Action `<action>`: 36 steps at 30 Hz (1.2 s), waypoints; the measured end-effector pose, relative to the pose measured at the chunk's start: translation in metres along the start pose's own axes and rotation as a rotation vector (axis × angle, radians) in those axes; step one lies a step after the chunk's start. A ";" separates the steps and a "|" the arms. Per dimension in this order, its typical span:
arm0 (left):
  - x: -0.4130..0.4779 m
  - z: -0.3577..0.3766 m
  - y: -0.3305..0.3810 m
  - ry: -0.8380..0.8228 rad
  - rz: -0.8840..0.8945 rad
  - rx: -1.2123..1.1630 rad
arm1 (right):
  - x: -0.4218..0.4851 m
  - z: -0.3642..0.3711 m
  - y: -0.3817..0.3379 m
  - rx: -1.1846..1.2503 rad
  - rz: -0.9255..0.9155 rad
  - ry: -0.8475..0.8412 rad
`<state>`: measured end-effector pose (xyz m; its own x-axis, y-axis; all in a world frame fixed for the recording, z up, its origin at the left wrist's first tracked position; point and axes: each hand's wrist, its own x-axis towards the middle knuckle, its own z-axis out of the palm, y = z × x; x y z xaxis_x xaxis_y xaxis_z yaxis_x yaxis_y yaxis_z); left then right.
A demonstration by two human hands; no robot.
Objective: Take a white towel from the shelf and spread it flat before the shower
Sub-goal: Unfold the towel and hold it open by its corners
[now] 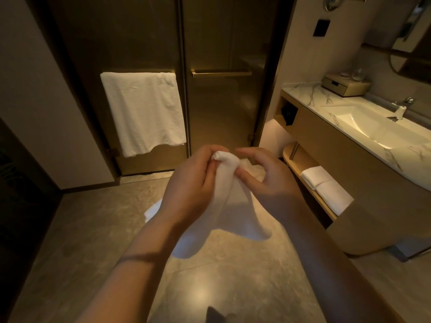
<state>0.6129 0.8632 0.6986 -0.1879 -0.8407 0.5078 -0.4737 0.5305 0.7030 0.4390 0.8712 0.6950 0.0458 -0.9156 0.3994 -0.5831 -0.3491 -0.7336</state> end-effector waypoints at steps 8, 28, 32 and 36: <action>-0.002 -0.012 -0.008 -0.003 0.021 0.030 | 0.003 0.027 0.000 0.220 0.028 -0.050; 0.004 -0.003 -0.011 0.020 0.006 0.041 | 0.006 0.008 -0.023 0.108 -0.019 0.053; 0.007 -0.008 -0.021 -0.043 -0.009 0.127 | 0.006 0.006 -0.019 0.147 0.005 0.158; 0.002 -0.015 -0.039 -0.156 -0.068 0.255 | 0.010 -0.003 -0.015 0.157 0.043 0.272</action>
<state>0.6442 0.8422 0.6795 -0.2686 -0.8904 0.3675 -0.6864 0.4446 0.5755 0.4455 0.8677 0.7113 -0.2071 -0.8505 0.4834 -0.4468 -0.3573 -0.8202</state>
